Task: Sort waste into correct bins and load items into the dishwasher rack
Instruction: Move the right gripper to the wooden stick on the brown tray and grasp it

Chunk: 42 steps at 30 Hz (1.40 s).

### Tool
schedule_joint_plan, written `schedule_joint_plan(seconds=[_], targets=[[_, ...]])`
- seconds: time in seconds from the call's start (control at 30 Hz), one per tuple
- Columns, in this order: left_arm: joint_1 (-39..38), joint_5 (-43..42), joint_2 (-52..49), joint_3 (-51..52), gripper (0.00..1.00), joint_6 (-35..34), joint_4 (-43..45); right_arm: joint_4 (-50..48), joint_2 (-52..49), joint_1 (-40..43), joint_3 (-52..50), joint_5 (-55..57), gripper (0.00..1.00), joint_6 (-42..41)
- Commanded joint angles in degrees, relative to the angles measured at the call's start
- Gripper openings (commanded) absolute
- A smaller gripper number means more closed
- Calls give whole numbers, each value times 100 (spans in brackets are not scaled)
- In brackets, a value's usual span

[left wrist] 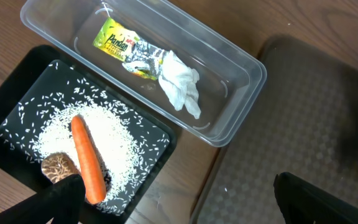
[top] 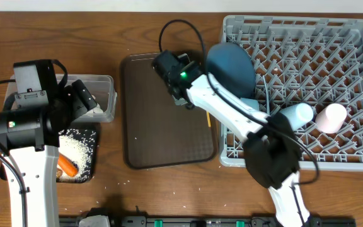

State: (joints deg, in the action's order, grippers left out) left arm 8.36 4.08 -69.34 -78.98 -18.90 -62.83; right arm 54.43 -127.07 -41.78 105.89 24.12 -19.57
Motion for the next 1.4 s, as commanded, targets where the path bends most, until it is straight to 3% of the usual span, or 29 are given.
schedule_joint_plan(seconds=[0.0,0.3,0.97,1.37], targets=[[26,48,4,-11,98,15,-13,-254,-256,17,-26,621,1,610],[26,48,4,-11,98,15,-13,-321,-713,149,-28,1469,1,765],[26,48,4,-11,98,15,-15,-199,-1108,444,-37,424,1,767],[26,48,4,-11,98,13,-13,-216,-1196,142,-35,863,1,1410]])
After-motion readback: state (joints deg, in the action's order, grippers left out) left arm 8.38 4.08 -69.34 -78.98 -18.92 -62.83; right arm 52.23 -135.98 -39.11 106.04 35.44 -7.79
